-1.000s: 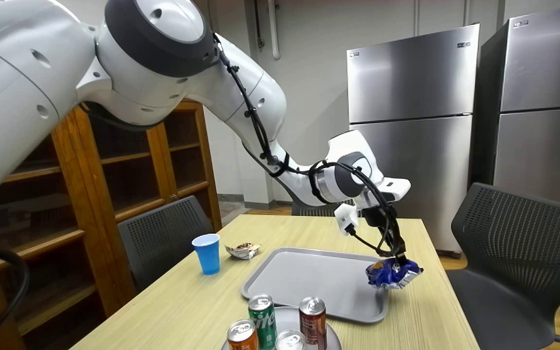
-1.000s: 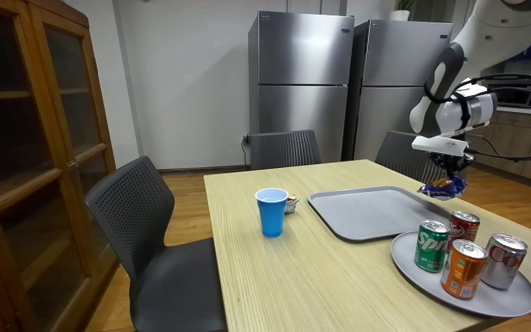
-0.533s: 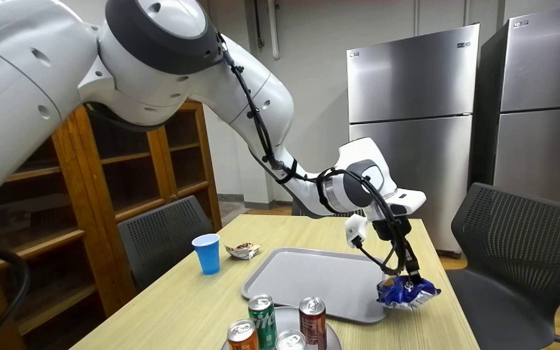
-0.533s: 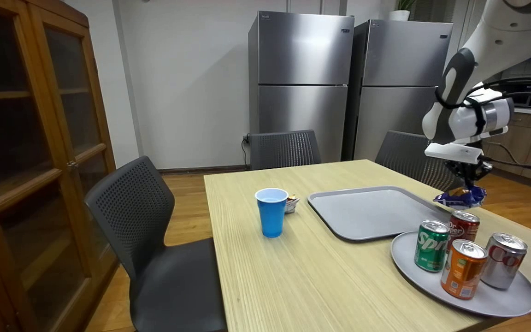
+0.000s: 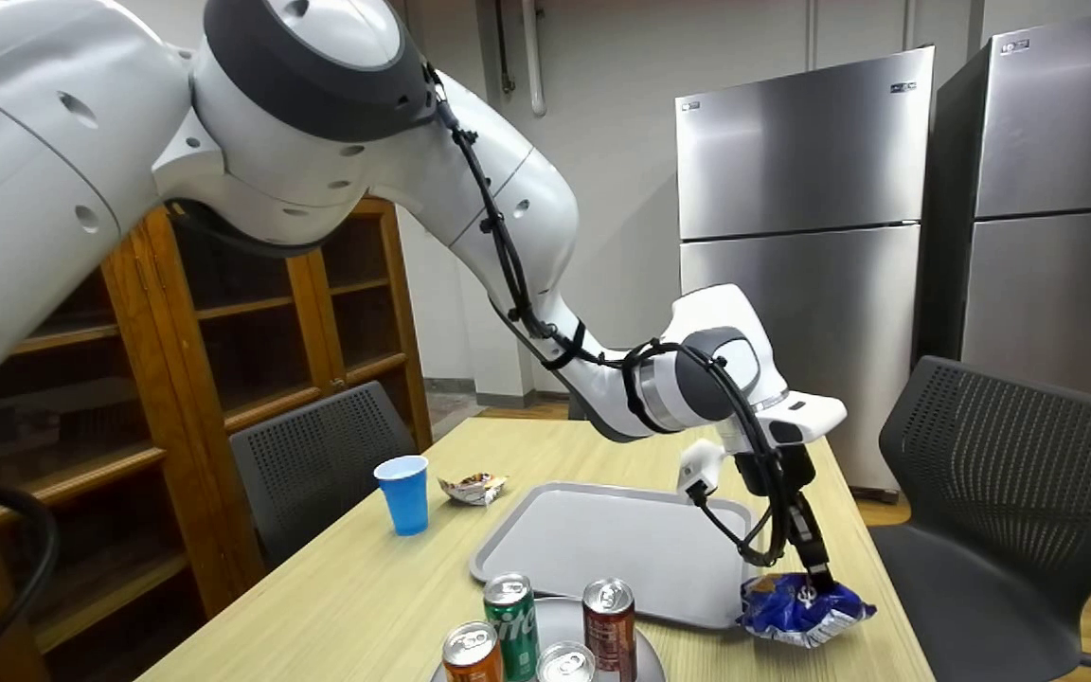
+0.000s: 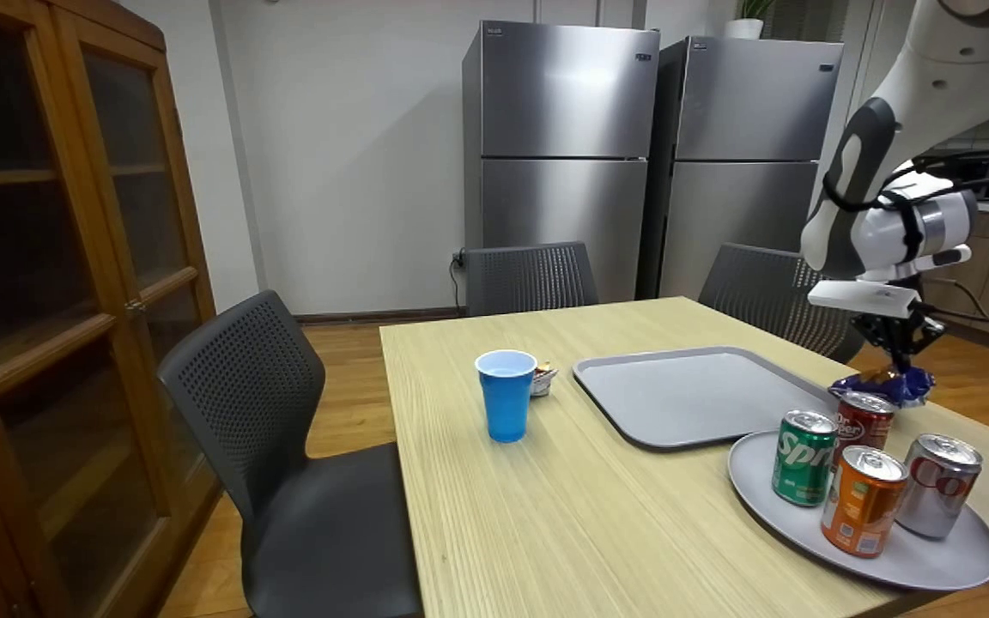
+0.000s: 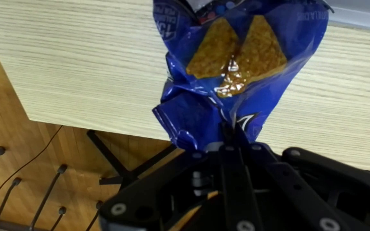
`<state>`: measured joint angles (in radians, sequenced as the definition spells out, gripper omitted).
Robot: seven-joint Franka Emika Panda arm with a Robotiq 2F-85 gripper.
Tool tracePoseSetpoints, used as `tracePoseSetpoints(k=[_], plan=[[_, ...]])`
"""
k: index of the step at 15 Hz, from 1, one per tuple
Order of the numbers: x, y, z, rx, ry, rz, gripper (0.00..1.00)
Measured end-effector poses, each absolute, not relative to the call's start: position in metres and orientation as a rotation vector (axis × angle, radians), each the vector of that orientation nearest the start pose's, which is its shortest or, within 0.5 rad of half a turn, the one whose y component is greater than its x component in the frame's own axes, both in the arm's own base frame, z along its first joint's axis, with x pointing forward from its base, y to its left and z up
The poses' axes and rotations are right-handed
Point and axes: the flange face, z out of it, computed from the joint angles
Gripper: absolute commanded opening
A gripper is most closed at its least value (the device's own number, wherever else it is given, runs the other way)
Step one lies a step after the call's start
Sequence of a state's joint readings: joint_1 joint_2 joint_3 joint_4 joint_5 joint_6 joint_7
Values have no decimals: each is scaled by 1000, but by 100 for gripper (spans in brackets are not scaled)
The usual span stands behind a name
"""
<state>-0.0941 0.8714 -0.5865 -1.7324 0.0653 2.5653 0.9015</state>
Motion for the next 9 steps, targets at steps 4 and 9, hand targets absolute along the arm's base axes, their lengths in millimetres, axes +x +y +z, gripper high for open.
tracePoseSetpoints(k=[4,9], plan=[[542,-393,152,-2635,2331,-221,40],[549,-393,163,-2649,2314,-259,77]])
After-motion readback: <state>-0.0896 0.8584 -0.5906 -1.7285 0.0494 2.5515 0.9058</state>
